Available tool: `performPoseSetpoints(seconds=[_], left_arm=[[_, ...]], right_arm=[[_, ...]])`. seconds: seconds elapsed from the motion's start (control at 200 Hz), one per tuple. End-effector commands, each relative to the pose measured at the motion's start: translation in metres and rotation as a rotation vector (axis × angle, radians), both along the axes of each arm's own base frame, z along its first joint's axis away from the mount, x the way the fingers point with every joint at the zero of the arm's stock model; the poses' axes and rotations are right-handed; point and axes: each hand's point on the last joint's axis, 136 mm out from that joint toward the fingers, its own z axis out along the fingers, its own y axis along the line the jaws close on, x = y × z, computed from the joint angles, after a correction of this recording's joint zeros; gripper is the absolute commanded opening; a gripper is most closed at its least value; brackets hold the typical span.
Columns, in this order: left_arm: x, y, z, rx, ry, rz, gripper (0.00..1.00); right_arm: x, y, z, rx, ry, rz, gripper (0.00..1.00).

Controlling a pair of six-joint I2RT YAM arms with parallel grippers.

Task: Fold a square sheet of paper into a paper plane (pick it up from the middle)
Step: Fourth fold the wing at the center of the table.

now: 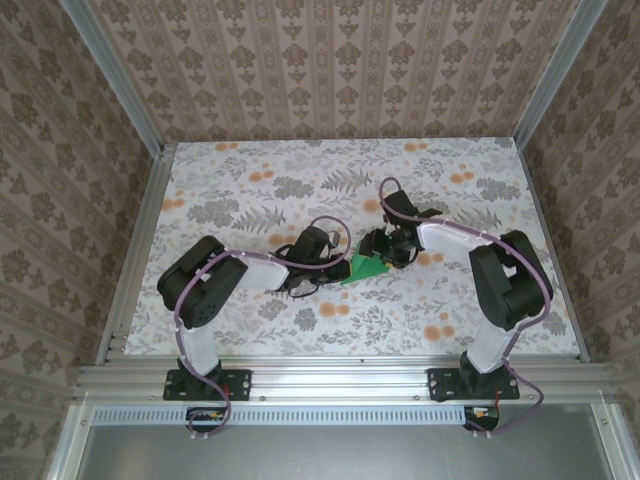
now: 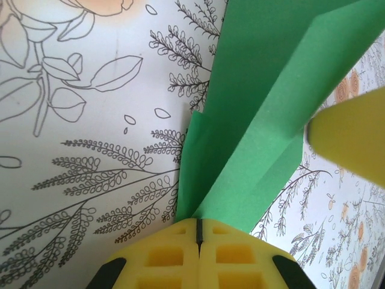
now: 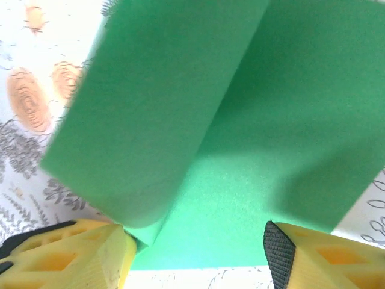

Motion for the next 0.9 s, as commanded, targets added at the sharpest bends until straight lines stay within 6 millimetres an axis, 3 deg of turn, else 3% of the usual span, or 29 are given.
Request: performPoseSetpoints(seconds=[0.0,0.225,0.45,0.895], left_arm=[[-0.018,0.025,-0.037,0.150,0.116,0.022,0.02],[-0.020,0.025,-0.038,0.153,0.124,0.012,0.02],[-0.020,0.023,-0.039,0.153,0.129,0.005,0.02],[-0.020,0.021,-0.035,0.140,0.126,-0.004,0.02]], right_arm=[[-0.004,-0.002,0.006,-0.012,-0.045,0.066,0.64],[0.004,0.005,0.001,-0.003,-0.054,0.108,0.57],[0.012,0.003,-0.019,-0.042,-0.012,0.105,0.55],[0.006,-0.027,-0.050,-0.201,0.111,0.002,0.52]])
